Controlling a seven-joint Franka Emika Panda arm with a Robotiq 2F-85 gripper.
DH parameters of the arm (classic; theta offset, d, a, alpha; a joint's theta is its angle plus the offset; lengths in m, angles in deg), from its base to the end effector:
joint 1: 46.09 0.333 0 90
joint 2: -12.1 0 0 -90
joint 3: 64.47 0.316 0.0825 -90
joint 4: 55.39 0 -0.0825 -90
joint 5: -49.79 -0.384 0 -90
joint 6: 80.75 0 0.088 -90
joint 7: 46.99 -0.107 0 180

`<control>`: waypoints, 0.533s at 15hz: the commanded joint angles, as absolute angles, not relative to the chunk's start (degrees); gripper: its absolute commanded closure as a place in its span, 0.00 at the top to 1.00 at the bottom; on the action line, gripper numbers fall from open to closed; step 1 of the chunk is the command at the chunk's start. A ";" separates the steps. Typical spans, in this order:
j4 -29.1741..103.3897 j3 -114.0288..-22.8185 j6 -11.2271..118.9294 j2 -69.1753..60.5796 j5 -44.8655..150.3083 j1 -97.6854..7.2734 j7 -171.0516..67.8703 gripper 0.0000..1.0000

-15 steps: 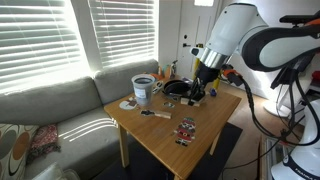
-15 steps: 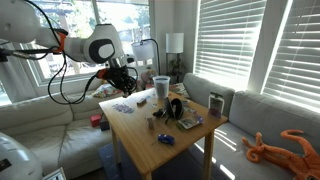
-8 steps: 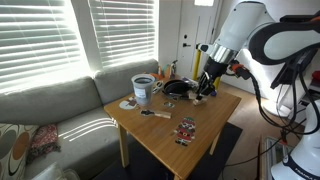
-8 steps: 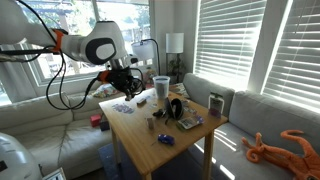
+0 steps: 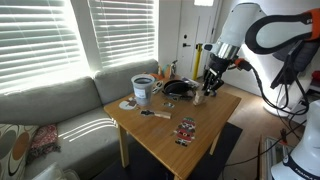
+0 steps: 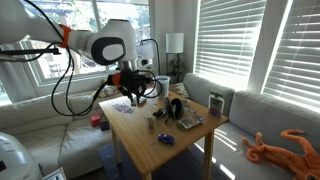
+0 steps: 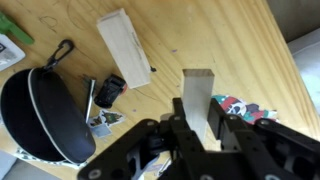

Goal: Pick up the wooden block on the left side of the table and put it on top of the wooden blocks stack on the right

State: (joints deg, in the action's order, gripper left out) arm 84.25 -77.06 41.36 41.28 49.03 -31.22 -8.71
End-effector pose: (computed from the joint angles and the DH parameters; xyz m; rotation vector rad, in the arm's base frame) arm 0.4163 0.0106 0.5000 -2.8715 -1.0788 -0.3371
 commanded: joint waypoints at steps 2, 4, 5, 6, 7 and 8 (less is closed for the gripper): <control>82.14 -80.88 39.60 42.49 45.41 -35.09 4.99 0.07; 82.74 -78.77 40.82 41.65 45.53 -37.23 3.38 0.28; 82.35 -79.07 40.81 41.65 44.88 -37.86 3.93 0.28; 82.20 -79.16 40.90 41.67 44.53 -38.11 4.08 0.28; 82.14 -79.16 40.90 41.67 44.37 -38.13 4.07 0.28; 82.14 -79.11 40.90 41.66 44.31 -38.11 4.07 0.28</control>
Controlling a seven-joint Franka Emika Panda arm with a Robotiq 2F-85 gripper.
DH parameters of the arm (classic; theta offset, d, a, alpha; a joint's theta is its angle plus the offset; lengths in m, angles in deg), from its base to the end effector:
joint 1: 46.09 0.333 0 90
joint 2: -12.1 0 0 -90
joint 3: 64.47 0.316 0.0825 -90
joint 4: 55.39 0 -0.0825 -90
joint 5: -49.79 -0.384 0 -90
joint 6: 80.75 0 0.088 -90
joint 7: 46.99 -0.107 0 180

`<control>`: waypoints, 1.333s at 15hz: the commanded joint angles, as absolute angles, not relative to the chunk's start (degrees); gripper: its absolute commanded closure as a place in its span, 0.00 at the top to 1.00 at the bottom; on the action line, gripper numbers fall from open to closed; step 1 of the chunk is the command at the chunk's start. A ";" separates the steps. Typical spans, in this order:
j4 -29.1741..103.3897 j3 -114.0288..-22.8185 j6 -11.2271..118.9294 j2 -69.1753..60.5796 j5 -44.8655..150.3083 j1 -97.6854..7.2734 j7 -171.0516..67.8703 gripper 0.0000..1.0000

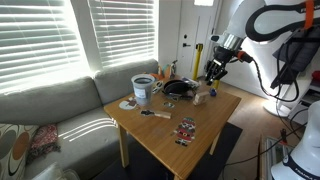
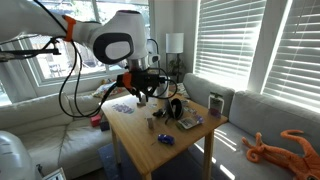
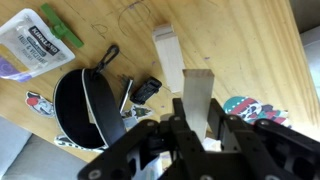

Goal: Pick up the wooden block on the left side of the table and put it on top of the wooden blocks stack on the right

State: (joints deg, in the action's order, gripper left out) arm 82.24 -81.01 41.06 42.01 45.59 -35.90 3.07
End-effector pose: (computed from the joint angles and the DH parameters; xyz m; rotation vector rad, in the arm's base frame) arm 0.4168 -0.0543 0.5185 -2.8149 -1.1107 -0.4506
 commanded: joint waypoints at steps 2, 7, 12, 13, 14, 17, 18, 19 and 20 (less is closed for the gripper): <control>82.14 -79.08 40.90 41.65 44.27 -38.10 4.06 0.28; 82.14 -79.08 40.90 41.65 44.26 -38.10 4.06 0.28; 82.73 -79.30 41.49 42.23 45.15 -38.11 6.46 0.07; 83.13 -79.77 41.59 42.51 45.12 -37.94 9.08 0.07; 83.28 -80.09 41.24 42.55 45.19 -37.95 11.64 0.07; 83.91 -80.54 39.71 42.50 46.18 -38.66 19.67 0.07; 84.48 -80.24 40.34 42.28 46.19 -39.20 21.16 0.07; 85.09 -79.60 41.35 42.09 46.88 -40.02 21.86 0.07; 85.87 -79.16 42.18 42.03 47.13 -40.52 22.55 0.07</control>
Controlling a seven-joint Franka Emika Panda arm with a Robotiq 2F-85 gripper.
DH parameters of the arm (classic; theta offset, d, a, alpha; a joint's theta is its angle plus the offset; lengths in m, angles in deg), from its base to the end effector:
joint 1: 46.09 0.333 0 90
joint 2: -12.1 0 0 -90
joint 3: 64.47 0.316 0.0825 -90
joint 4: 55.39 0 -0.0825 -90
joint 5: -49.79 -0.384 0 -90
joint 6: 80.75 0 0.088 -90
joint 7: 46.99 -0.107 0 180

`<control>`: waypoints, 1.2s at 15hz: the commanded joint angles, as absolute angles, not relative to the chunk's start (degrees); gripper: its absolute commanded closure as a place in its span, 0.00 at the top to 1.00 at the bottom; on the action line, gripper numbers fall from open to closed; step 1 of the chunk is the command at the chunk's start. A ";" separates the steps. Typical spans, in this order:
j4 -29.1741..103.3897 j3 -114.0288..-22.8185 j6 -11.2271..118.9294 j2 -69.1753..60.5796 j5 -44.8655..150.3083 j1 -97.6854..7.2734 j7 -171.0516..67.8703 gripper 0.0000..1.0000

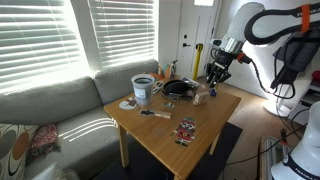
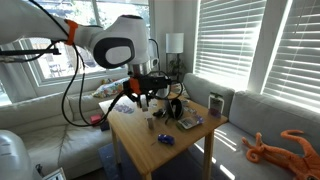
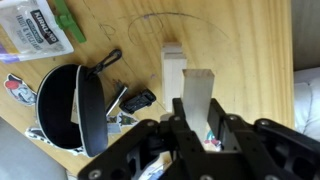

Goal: Pick up the wooden block on the left side of the table and put it on top of the wooden blocks stack on the right

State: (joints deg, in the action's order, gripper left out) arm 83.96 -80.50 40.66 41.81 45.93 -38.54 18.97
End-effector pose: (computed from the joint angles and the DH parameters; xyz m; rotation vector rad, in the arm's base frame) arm 0.4105 -0.0669 0.5021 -2.6929 -1.4636 -0.4116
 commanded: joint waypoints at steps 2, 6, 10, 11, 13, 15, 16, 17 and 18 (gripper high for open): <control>86.83 -78.83 44.39 41.21 47.08 -41.19 23.64 0.07; 86.31 -77.35 47.04 39.06 47.96 -42.15 22.54 0.07; 85.75 -76.14 46.74 37.61 47.96 -42.12 22.60 0.07; 85.65 -75.95 46.79 37.32 47.87 -42.12 22.63 0.07; 85.26 -75.74 46.85 36.79 47.68 -42.19 22.62 0.07; 84.69 -75.86 46.41 36.38 47.28 -42.26 22.68 0.07; 84.49 -75.87 46.39 36.21 47.28 -42.32 22.67 0.07; 84.21 -76.02 46.19 35.99 46.96 -42.32 22.75 0.07; 84.05 -76.01 46.16 35.84 46.95 -42.38 22.80 0.07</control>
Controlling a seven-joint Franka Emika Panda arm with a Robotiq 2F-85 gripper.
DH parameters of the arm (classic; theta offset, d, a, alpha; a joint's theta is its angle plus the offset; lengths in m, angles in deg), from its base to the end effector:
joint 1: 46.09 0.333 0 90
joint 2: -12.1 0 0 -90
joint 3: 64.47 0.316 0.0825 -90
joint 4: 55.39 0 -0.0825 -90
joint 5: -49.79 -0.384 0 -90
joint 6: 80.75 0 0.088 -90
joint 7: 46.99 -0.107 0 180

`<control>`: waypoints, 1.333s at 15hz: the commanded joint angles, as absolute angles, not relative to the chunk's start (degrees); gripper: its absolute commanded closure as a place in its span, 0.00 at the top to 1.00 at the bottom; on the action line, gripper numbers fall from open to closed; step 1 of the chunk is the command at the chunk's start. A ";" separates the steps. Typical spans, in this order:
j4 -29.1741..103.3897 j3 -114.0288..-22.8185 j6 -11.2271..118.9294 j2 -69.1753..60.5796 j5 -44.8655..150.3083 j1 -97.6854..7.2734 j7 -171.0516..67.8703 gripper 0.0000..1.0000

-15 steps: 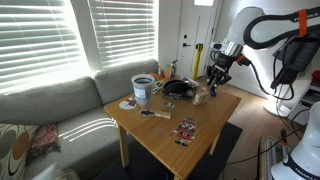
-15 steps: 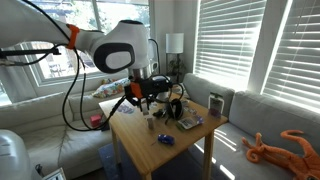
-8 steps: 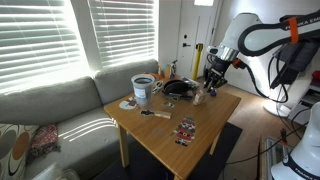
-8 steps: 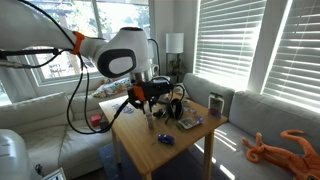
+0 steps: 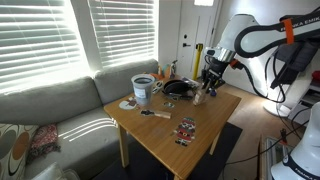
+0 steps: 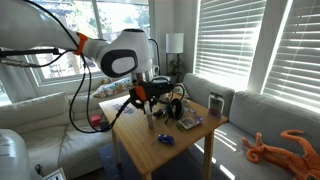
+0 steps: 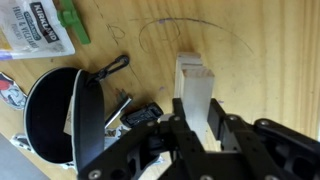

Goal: Pick up the wooden block on the left side of the table and put it on top of the wooden blocks stack on the right

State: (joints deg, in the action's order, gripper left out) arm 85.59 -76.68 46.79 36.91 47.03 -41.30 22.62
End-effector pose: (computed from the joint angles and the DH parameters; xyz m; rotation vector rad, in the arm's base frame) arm 0.4281 -0.0580 0.4675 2.6729 1.5847 0.3562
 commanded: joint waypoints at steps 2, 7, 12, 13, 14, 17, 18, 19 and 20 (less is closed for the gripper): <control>83.90 -75.97 46.25 35.50 46.80 -42.42 22.83 0.07; 83.65 -75.78 46.20 35.06 46.72 -42.34 22.77 0.07; 83.43 -75.27 45.80 35.17 46.80 -42.34 22.18 0.07; 83.41 -75.18 45.72 35.21 46.81 -42.33 22.11 0.07; 83.45 -75.07 45.70 35.26 46.86 -42.33 22.00 0.07; 83.55 -74.76 45.54 35.26 46.98 -42.34 21.74 0.07; 83.56 -74.69 45.52 35.27 46.99 -42.34 21.71 0.07; 83.62 -74.57 45.52 35.28 47.06 -42.34 21.62 0.07; 83.67 -74.48 45.56 35.31 47.13 -42.36 21.53 0.07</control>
State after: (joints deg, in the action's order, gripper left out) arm 84.56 -75.61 46.72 35.59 47.00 -41.48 22.25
